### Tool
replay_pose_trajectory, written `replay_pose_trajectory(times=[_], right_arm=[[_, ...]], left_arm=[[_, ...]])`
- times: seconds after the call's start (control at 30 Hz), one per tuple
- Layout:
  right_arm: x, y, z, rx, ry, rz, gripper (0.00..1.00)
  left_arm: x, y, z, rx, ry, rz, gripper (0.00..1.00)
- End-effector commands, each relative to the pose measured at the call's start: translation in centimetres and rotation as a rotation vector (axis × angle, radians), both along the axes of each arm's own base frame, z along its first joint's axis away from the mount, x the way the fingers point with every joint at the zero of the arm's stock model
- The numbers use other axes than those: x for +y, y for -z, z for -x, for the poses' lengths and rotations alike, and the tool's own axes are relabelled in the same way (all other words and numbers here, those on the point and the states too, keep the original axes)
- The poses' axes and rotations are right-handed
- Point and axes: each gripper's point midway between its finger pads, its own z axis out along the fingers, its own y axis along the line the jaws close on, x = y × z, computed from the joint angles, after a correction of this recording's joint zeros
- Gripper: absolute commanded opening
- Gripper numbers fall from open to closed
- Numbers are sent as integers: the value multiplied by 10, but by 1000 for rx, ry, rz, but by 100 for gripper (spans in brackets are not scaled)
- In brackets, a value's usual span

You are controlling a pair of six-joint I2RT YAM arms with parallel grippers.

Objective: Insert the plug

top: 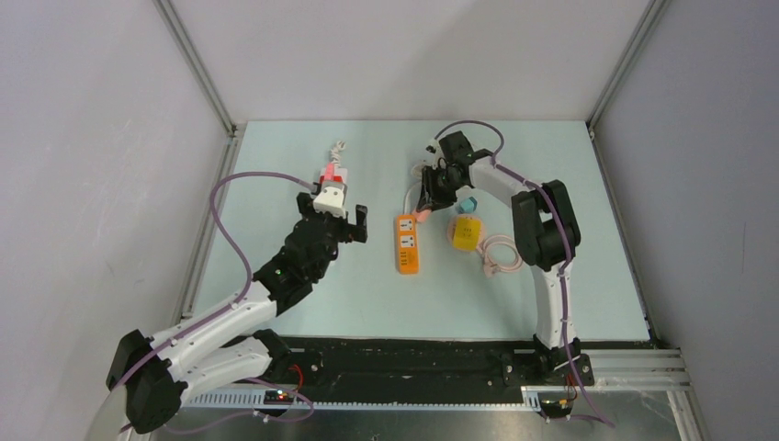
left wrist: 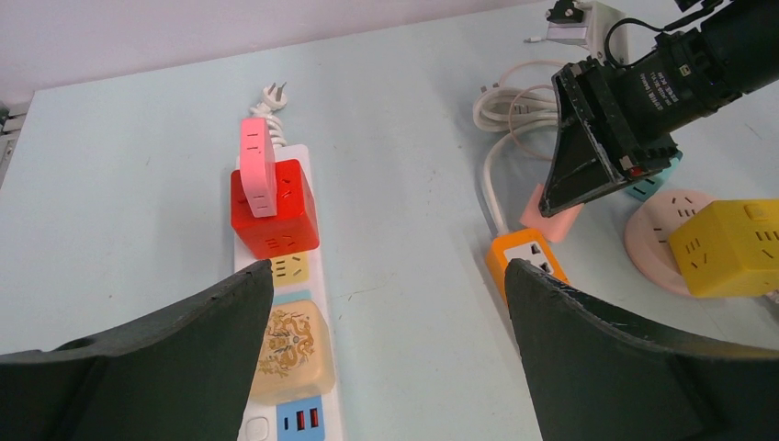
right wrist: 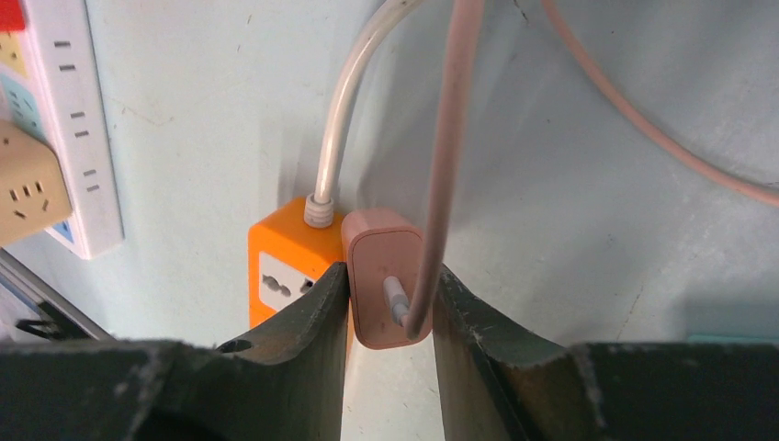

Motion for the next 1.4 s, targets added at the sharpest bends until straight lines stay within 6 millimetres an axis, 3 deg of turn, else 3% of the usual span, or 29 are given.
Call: replay_pose_trajectory(times=[0.0,0.3,0.4,0.53,0.67,0.73,0.8,0.97,1.27,1.37], right_arm=[[-1,-57,-2,-123,-100,-49,0],[-33,-143,-17,-347,-108,-83,0],[-48,-163,-18,-431,-125,-39,0],[-73,-200,-16,-582,-167,-7,0],[-101,-249,-18,-757,-155,-13,0],[-107,-269,-9,-851,-215,-10,0],[-111,-269,-1,-908,-300,29,0],[-116,-229,20,-904,-538,122,0],[-109,-157,59,-803,-706,158,0],[-106,-145,66,-808,-736,172,0]], left_arm=[[4,-25,-3,-53,-26,64,100],[8,-21,1,-54,-22,63,100],[8,-21,1,-55,-21,65,100],[8,-22,1,-56,-17,70,100],[9,-22,2,-57,-16,76,100],[10,-21,1,-55,-18,74,100],[10,-21,1,-55,-16,74,100],[10,-19,1,-53,-18,72,100],[13,-12,-1,-36,-34,66,100],[12,-10,-2,-31,-35,64,100]])
